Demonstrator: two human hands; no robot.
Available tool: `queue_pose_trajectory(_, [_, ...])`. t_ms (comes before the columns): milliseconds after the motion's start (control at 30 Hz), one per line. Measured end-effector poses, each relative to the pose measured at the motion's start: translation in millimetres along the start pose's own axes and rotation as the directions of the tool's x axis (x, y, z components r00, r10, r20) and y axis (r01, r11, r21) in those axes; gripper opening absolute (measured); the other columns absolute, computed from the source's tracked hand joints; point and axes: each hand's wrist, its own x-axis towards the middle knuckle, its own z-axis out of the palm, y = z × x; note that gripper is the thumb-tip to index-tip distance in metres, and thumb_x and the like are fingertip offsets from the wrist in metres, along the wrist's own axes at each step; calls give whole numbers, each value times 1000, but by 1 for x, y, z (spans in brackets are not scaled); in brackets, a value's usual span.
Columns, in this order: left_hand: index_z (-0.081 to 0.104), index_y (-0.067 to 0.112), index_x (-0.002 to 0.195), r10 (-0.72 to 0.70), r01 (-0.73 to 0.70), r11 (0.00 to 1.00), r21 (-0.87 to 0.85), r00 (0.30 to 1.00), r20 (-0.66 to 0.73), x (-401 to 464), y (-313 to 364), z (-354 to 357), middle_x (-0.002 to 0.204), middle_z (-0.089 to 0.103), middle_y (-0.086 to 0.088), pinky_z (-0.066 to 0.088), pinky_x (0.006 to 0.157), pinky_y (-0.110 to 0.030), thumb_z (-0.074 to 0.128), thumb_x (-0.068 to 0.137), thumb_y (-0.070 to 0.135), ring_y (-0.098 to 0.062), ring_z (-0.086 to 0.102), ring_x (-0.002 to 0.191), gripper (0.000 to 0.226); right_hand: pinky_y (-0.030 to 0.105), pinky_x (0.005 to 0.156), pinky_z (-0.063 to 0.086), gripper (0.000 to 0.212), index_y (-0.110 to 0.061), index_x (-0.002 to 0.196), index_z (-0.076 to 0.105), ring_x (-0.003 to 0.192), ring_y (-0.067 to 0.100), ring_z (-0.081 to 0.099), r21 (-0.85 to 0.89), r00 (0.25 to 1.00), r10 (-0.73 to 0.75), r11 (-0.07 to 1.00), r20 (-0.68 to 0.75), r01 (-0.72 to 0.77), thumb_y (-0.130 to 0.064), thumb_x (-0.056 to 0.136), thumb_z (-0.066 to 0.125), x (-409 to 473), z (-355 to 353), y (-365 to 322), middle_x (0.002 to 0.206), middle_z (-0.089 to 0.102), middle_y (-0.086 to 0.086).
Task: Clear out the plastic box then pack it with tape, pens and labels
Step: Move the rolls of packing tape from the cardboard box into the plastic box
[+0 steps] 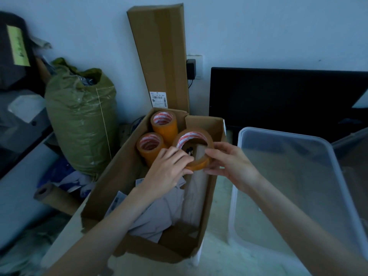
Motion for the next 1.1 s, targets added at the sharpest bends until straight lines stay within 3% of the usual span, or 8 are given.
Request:
queue_pose_trajectory(100, [53,18,119,-77,75,996,-39,995,-65,-3,-4,6,121,50,-2,32,97,-24,60,86,32,-17,44,114,36,34,68,59,27,-1,114,57,69,22,71,5,996,-19,1000,-83,20,-11,89,62,3,1,3,80,71,12])
queue_pose_trajectory(200, [45,20,132,-312,305,950,-74,942,-123,-7,-21,13,132,41,-3,24,107,-26,65,86,30,-18,36,125,51,36,72,59,28,0,114,58,72,23,70,29,986,-37,999,-160,42,-12,89,62,4,-7,5,83,70,15])
queue_pose_trajectory(333, [40,16,137,-641,634,767,102,765,67,-9,-68,37,139,43,-8,32,109,-43,62,88,33,-26,35,131,56,34,71,58,28,-1,115,58,76,25,70,62,973,-47,996,-227,62,-12,90,61,2,-19,6,97,68,22])
queue_pose_trajectory(400, [38,13,139,-735,705,677,211,656,171,-10,-85,47,142,42,-10,31,111,-45,58,91,35,-28,33,134,57,34,71,58,28,0,115,57,75,23,70,72,972,-57,995,-229,76,-12,91,61,0,-23,7,97,67,21])
queue_pose_trajectory(467, [39,12,139,-746,697,665,266,622,236,-10,-93,56,142,44,-11,29,112,-43,54,94,31,-27,37,133,51,36,75,58,27,1,115,57,75,23,69,79,971,-67,993,-231,87,-12,91,60,-2,-26,8,94,67,18])
queue_pose_trajectory(700, [47,11,133,-693,636,717,285,695,192,-13,-85,60,128,59,-11,32,111,-38,59,90,12,-23,52,122,45,41,84,57,21,0,111,59,81,28,69,123,956,-58,988,-289,97,-11,94,56,-13,-41,10,87,68,16])
queue_pose_trajectory(933, [55,7,125,-481,481,876,19,872,88,7,-31,45,119,64,-11,35,105,-35,65,85,2,-24,56,118,41,35,72,57,16,1,103,60,79,26,66,102,855,-111,977,-506,187,-8,93,51,-19,-79,15,84,63,17])
queue_pose_trajectory(1100, [59,4,116,-310,310,946,-97,951,12,38,6,45,106,67,-12,38,97,-30,65,84,-2,-22,57,105,33,36,70,56,8,-4,91,60,76,27,62,178,778,-23,969,-628,172,-7,88,53,-4,-124,28,84,59,14])
